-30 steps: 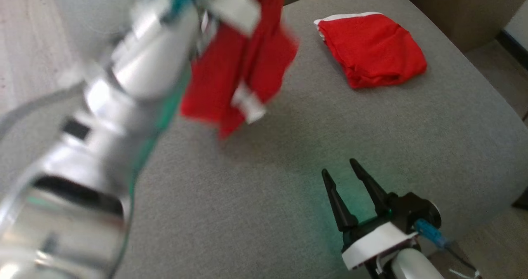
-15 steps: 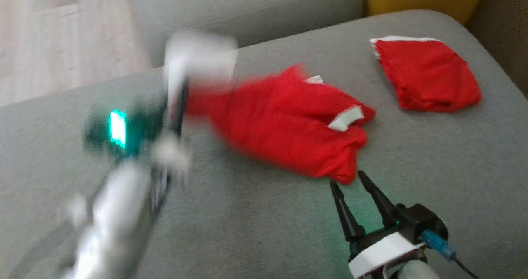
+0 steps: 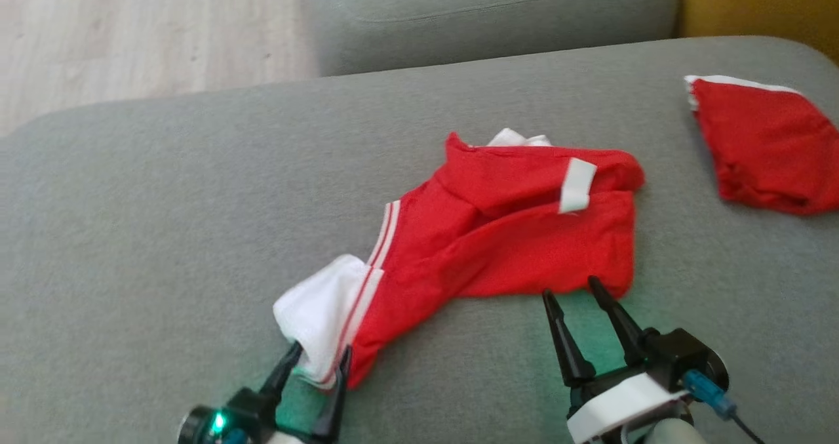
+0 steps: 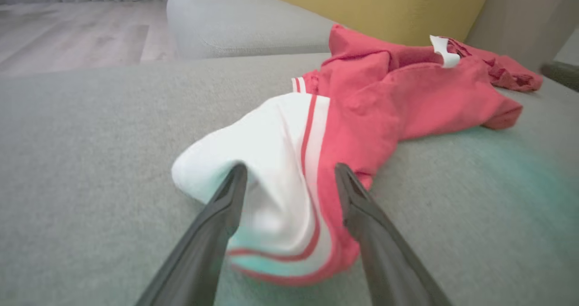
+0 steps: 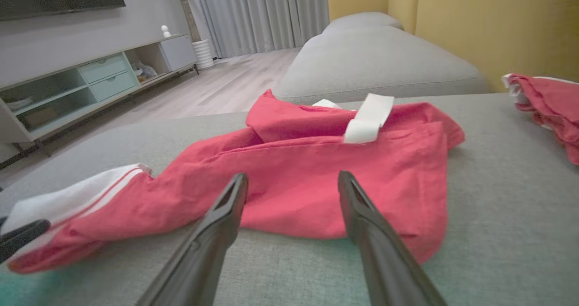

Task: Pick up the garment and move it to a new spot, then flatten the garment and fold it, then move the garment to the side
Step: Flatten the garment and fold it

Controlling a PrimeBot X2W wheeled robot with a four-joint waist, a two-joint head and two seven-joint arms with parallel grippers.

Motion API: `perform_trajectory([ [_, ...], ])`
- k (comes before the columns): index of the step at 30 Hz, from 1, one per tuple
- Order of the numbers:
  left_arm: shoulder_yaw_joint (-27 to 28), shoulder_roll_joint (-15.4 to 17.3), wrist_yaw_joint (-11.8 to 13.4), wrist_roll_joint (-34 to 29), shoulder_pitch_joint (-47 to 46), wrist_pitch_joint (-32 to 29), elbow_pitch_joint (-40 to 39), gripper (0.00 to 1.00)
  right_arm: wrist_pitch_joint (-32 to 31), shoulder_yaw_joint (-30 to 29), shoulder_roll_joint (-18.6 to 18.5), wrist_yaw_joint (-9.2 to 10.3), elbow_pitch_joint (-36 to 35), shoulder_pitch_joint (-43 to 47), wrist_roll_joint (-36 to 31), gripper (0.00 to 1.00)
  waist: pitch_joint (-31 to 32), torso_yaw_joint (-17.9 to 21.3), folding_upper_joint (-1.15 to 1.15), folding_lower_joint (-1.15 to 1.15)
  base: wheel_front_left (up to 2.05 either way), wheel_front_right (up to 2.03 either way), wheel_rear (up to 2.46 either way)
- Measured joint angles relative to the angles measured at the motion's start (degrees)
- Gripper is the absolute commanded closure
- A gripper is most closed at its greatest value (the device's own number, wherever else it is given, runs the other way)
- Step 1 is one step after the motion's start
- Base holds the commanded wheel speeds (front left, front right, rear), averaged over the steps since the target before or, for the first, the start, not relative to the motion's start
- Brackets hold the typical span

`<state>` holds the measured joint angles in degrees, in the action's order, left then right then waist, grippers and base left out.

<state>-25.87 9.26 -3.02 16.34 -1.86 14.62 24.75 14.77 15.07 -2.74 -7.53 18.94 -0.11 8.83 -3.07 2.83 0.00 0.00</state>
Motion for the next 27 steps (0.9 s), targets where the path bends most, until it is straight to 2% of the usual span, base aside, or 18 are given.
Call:
perform_trajectory([
  [5, 0.47, 0.38, -0.56, 0.71, 1.69, 0.00, -1.37, 0.00, 0.00, 0.45, 0.01, 0.00, 0.02, -0.16, -0.01, 0.00, -0.71, -2.01, 0.00, 0.00, 0.00, 0.00, 0.00],
  [11, 4.07, 2.56, -2.50, 7.31, 1.38, -4.05, -7.17, 0.00, 0.00, 0.81, 0.01, -0.01, 0.01, -0.35, -0.01, 0.00, -1.69, -2.40, 0.00, 0.00, 0.00, 0.00, 0.00],
  [14, 5.86, 4.87, -1.38, 7.56, -0.60, -5.90, -8.96, 0.00, 0.00, 0.92, 0.01, -0.01, 0.01, -0.49, -0.01, 0.00, -2.42, -2.29, 0.00, 0.00, 0.00, 0.00, 0.00],
  [16, 6.02, 6.50, -0.47, 6.14, -2.47, -7.49, -8.31, 0.00, 0.00, 1.01, 0.01, 0.00, 0.02, -0.65, -0.01, 0.00, -3.01, -2.10, 0.00, 0.01, 0.00, 0.00, 0.00],
  [19, 5.68, 6.37, -0.63, 6.33, -5.10, -9.37, -5.21, 0.00, 0.00, 1.15, 0.01, -0.01, 0.04, -1.01, -0.01, 0.00, -3.86, -1.83, 0.00, 0.01, 0.00, 0.00, 0.00],
  [27, 2.14, 6.13, -3.07, 7.10, -8.04, -12.60, 3.31, 0.00, 0.00, 1.69, 0.00, -0.01, 0.10, -2.96, 0.01, 0.00, -5.06, -0.64, 0.00, 0.01, 0.00, 0.00, 0.00],
])
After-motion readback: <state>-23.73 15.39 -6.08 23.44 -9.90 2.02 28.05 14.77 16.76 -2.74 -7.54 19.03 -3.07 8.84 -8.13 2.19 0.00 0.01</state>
